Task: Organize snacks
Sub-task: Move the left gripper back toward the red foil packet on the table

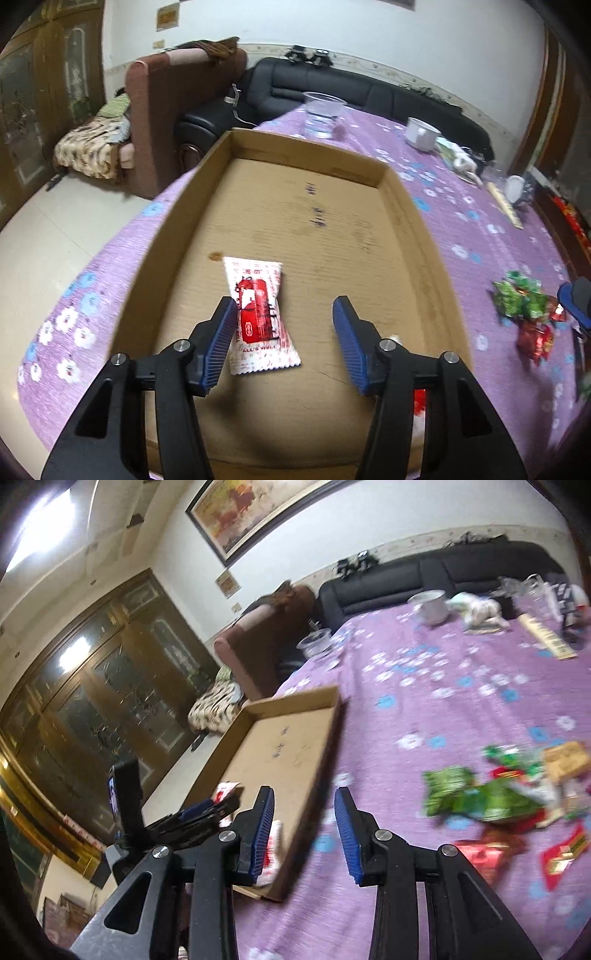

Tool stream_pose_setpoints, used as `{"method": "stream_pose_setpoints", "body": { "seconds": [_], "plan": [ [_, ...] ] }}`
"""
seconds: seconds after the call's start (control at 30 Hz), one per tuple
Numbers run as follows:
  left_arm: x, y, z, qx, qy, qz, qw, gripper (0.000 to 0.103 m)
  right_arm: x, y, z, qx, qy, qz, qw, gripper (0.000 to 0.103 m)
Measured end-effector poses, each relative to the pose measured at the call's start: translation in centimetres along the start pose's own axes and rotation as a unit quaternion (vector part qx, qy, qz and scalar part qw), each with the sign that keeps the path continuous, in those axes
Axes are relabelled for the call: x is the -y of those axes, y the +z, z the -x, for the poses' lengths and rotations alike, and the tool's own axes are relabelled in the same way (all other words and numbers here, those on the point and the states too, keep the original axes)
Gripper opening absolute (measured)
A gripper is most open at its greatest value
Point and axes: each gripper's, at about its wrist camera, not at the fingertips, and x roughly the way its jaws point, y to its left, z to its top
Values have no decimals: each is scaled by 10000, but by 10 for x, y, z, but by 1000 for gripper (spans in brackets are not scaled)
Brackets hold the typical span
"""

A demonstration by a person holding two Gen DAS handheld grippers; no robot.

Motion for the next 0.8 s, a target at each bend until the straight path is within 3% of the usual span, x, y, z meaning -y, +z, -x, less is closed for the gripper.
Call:
{"method": "stream_pose_setpoints", "body": {
  "seconds": [0.23, 0.37, 0.47, 0.63, 0.8],
  "plan": [
    [44, 2, 21, 136, -326, -459, 9983, 53, 90, -6, 60, 452, -878, -855, 9914, 37],
    [90, -3, 27, 29, -730, -982, 9925, 53, 150, -23, 75, 509, -1541, -1754, 9710, 37],
    [128, -12, 26, -142, -1045, -1418, 9843, 53, 177, -27, 76, 471, -1419, -2287, 9619, 37],
    [187, -27, 19, -494, -1550, -2023, 9657, 53, 182, -29, 77, 471, -1381, -2321, 9617, 37],
    [235, -36, 13, -438, -1339, -2679, 9531, 58, 180, -32, 77, 435, -1378, -2295, 9625, 37]
  ]
}}
